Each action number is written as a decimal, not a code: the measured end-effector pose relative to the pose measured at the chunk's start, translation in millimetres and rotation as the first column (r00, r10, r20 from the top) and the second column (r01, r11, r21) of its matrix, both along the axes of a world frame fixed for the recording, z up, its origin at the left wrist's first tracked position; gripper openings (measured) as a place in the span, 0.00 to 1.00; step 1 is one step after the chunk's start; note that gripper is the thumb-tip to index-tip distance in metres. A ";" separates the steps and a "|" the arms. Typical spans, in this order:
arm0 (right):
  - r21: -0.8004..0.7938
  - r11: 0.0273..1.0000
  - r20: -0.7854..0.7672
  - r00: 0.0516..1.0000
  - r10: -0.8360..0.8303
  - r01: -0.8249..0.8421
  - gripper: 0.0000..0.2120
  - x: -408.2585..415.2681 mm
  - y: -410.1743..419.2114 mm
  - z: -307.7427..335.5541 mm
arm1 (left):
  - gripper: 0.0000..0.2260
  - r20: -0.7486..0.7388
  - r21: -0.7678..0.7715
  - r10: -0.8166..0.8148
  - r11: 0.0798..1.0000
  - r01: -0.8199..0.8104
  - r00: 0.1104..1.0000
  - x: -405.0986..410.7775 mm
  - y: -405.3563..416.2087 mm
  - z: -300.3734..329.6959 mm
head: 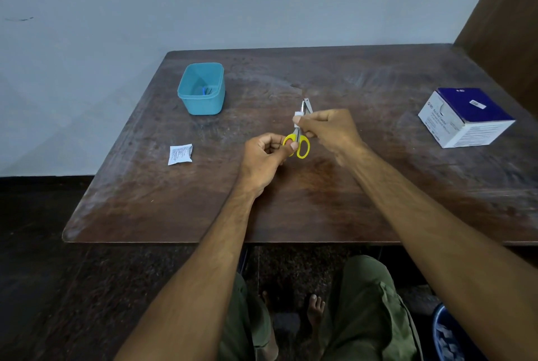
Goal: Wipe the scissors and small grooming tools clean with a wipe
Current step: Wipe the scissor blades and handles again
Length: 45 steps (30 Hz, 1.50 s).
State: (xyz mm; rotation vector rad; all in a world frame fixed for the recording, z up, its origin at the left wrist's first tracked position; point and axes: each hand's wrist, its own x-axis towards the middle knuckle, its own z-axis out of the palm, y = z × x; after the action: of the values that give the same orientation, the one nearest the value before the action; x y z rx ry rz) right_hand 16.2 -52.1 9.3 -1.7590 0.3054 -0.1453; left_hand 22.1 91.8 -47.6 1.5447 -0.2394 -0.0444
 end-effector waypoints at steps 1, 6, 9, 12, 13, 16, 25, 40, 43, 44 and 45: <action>-0.005 1.000 -0.005 1.000 -0.001 0.001 0.06 -0.8 -1.6 -0.3 | 0.03 -0.001 0.005 0.000 1.000 0.000 1.000 0.0 -0.6 -0.1; 0.041 0.990 0.070 0.988 -0.136 0.134 0.06 1.8 -7.6 1.2 | 0.03 -0.005 0.008 0.026 1.000 -0.026 1.000 -0.3 -2.2 -1.1; -0.008 0.987 0.174 0.972 -0.156 0.160 0.06 -4.2 -7.7 1.1 | 0.04 0.001 0.008 0.047 0.999 -0.047 0.999 0.2 -1.8 -2.6; -0.337 0.933 0.358 0.934 0.003 0.126 0.08 -12.3 -13.6 0.0 | 0.04 0.015 0.036 0.069 0.997 -0.069 0.998 0.5 -2.6 -3.1; -0.486 0.868 0.382 0.918 0.103 0.104 0.08 -15.2 -15.1 0.4 | 0.04 0.018 0.043 0.076 0.996 -0.076 0.997 0.4 -2.8 -3.3; -0.805 0.593 0.271 0.890 0.367 0.001 0.09 -21.4 -19.0 3.1 | 0.04 0.033 0.050 0.094 0.994 -0.095 0.995 -0.9 -4.0 -3.7; -0.958 0.264 0.052 0.841 0.538 -0.109 0.14 -19.7 -21.3 17.2 | 0.05 0.065 0.042 0.099 0.994 -0.102 0.993 -1.7 -4.3 -3.7; -0.998 0.063 0.048 0.762 0.646 0.009 0.04 -15.1 -26.8 16.2 | 0.10 0.132 0.112 0.089 0.988 -0.104 0.987 0.3 -6.7 -6.6; -0.999 0.008 0.034 0.764 0.644 0.038 0.04 -17.1 -26.5 13.7 | 0.09 0.140 0.129 0.087 0.986 -0.105 0.986 0.2 -6.8 -6.5; -0.998 0.017 0.058 0.762 0.645 0.062 0.05 -17.5 -27.9 14.6 | 0.09 0.137 0.132 0.088 0.986 -0.106 0.987 0.2 -6.6 -6.3; -0.995 0.043 0.096 0.761 0.642 0.089 0.06 -17.4 -30.0 16.5 | 0.08 0.131 0.133 0.090 0.985 -0.108 0.987 -0.1 -6.6 -5.8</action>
State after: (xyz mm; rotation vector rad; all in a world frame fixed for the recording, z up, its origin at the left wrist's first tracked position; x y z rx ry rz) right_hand -1.3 -82.0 25.9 -3.0089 -0.9173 -0.6856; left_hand 22.0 85.1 -53.4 1.6996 -0.2626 0.1167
